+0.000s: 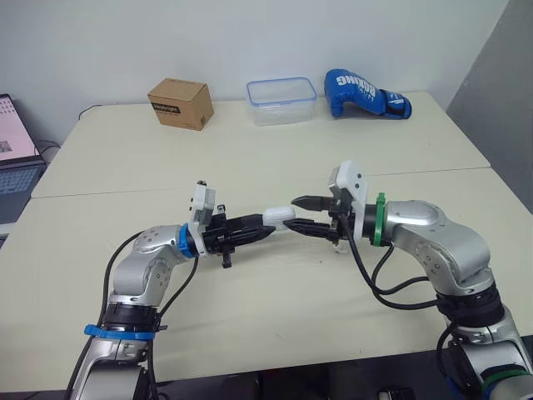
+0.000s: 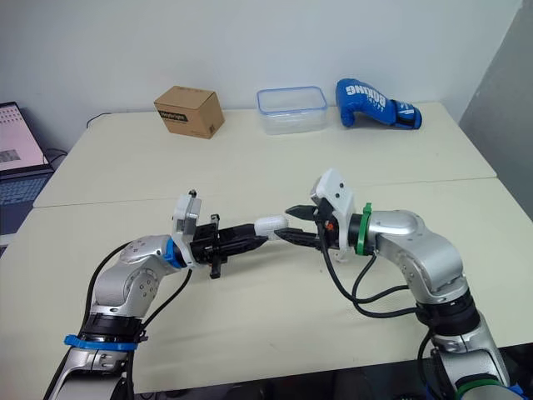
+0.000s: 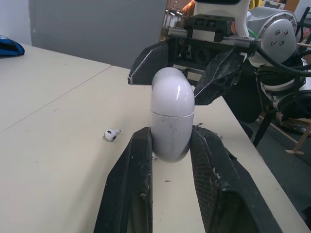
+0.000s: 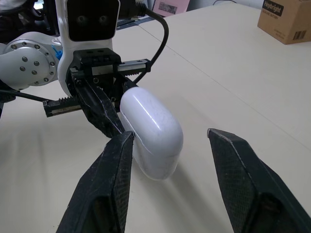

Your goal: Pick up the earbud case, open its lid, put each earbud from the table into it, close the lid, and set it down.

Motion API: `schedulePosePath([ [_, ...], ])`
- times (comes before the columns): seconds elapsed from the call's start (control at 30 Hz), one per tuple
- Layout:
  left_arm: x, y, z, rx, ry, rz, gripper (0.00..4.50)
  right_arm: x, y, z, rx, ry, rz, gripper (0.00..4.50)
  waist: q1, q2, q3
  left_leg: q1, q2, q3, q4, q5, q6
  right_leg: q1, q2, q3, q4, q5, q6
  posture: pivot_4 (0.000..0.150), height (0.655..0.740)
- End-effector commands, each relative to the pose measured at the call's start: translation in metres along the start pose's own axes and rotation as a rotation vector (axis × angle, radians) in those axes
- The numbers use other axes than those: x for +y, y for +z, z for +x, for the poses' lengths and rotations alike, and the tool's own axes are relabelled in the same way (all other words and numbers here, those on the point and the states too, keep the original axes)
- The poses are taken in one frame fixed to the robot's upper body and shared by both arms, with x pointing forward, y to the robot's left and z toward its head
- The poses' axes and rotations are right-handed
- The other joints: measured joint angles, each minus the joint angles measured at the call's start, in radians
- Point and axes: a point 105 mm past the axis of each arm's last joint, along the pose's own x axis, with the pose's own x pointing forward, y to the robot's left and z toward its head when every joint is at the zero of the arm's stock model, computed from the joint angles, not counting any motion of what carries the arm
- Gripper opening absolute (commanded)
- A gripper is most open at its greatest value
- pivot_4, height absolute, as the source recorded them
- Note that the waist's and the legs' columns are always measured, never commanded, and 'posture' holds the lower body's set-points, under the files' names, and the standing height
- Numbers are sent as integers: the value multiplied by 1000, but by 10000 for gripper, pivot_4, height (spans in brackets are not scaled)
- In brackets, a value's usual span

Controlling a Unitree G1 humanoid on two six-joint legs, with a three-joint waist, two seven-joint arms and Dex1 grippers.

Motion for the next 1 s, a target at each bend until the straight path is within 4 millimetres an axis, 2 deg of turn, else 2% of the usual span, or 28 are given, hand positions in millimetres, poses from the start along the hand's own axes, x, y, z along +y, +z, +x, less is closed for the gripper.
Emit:
schedulePosePath([
  [0.03,-9,4,2,3,-57,33,7501,-3,12,-1,-40,-12,-38,24769,0,0,0,0,0,0,0,0,0,0,0,0,0,0,0,1500,7307],
  [0.67,-8,4,3,6,-40,45,7501,-4,21,-2,-63,0,-50,24769,0,0,0,0,0,0,0,0,0,0,0,0,0,0,0,1500,7307],
  [0.8,-1,10,-4,0,-12,51,7501,-3,27,-18,23,58,-88,24769,1,0,0,0,0,0,0,0,0,0,0,0,0,0,0,1500,7307],
  [1.0,7,15,-15,15,17,74,7501,-24,4,-44,292,37,-179,24769,0,0,0,0,1,1,-1,0,0,0,0,0,-1,0,0,1500,7307],
])
